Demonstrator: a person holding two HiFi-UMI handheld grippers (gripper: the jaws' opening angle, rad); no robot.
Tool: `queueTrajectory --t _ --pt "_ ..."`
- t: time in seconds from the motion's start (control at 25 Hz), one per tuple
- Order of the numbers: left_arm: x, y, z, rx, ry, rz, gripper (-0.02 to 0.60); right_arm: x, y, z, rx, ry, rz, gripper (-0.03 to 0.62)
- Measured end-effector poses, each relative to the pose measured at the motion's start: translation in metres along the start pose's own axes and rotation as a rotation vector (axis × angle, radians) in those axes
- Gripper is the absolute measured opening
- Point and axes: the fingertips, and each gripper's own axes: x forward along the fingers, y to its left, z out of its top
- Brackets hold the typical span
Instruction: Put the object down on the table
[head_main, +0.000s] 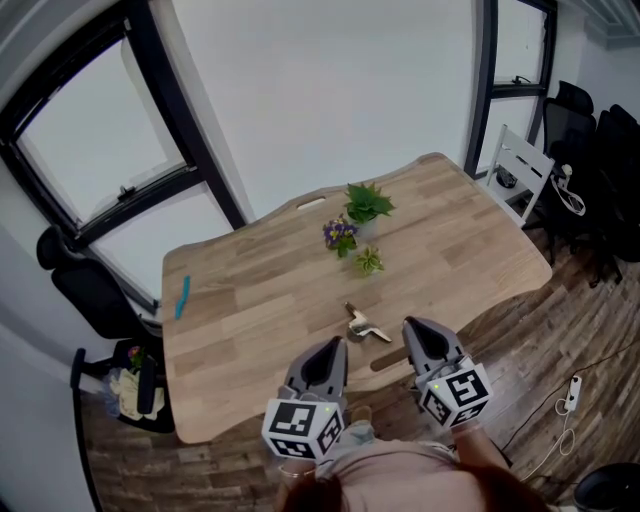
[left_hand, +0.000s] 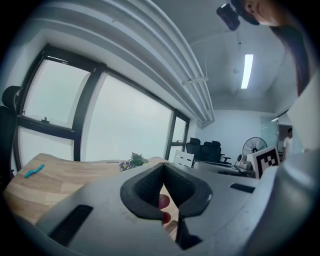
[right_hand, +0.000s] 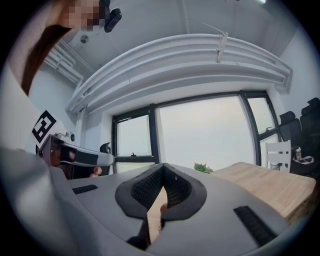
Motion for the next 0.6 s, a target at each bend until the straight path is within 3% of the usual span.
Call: queueTrajectory --t 0.6 --pt "0.016 0.022 0.0 0.005 0.015 -0.009 0.002 0.019 -0.003 -0.006 0.04 0.018 -0.053 0.0"
